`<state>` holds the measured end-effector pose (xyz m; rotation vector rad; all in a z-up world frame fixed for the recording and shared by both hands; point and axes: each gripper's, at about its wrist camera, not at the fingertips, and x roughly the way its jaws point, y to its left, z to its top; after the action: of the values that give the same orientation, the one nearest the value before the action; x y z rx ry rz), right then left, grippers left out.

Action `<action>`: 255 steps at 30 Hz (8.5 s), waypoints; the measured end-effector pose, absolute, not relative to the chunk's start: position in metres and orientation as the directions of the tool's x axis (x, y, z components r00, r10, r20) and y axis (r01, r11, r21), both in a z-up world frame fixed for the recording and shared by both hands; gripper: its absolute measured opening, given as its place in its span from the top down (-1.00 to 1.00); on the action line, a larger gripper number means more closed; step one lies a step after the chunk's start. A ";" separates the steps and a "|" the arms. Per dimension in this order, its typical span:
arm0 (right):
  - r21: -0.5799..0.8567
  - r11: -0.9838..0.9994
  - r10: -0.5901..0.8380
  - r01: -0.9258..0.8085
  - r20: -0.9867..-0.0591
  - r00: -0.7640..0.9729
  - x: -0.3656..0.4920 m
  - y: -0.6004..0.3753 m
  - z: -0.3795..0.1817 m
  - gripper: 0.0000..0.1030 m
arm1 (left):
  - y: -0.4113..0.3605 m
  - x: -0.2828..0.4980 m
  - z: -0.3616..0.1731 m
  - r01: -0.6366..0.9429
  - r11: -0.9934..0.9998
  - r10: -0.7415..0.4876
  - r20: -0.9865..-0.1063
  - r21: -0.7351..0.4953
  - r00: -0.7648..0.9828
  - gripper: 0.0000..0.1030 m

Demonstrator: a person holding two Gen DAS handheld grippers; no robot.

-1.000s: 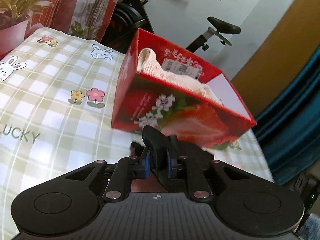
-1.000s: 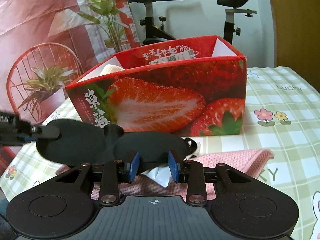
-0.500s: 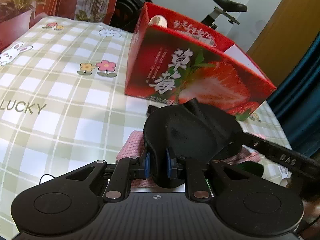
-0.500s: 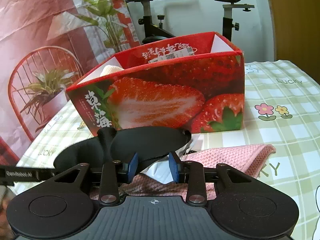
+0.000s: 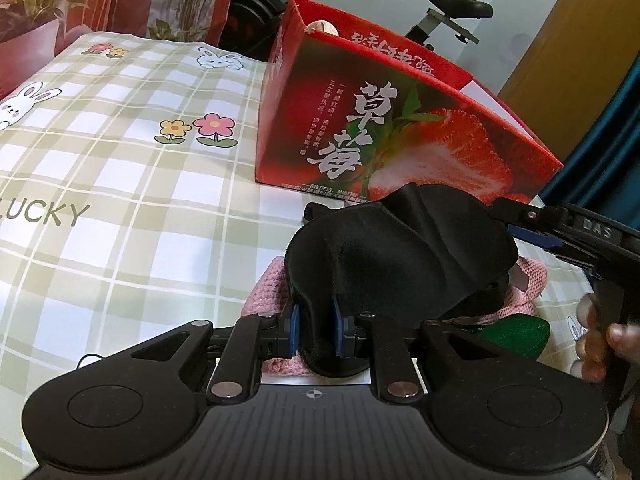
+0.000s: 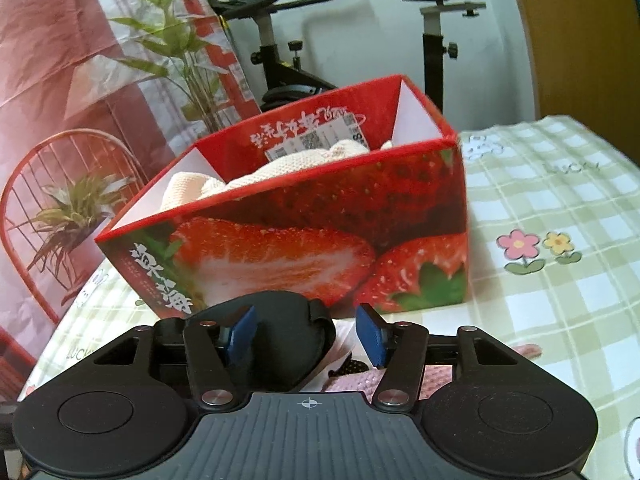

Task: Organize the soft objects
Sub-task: 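Close the right gripper on the black strap beside the left gripper, then carry the black strap into the red box and open both grippers, then grasp the green knit pouch with the right gripper while the left gripper grasps it too, then lift the green pouch into the red box and open both grippers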

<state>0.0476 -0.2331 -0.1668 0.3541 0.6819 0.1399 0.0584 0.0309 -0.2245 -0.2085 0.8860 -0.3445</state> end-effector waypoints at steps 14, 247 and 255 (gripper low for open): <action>0.388 0.918 0.294 -0.085 -0.522 0.801 0.030 -0.226 -0.144 0.62 | 0.029 0.054 -0.225 0.211 0.927 -0.373 -0.711 -0.309 0.596 0.63; 0.080 0.918 0.393 -0.388 -0.310 0.866 0.124 -0.188 -0.036 0.10 | -0.048 0.174 -0.064 0.507 0.773 -0.632 -0.398 -0.381 0.665 0.16; 0.128 0.947 0.320 -0.294 -0.392 0.862 0.134 -0.201 -0.085 0.08 | -0.062 0.199 -0.102 0.491 0.774 -0.633 -0.479 -0.399 0.608 0.16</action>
<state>0.1338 -0.2011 -0.0847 0.0650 0.4225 0.3221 0.1985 -0.0623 -0.1015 -0.2377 0.6441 -0.6563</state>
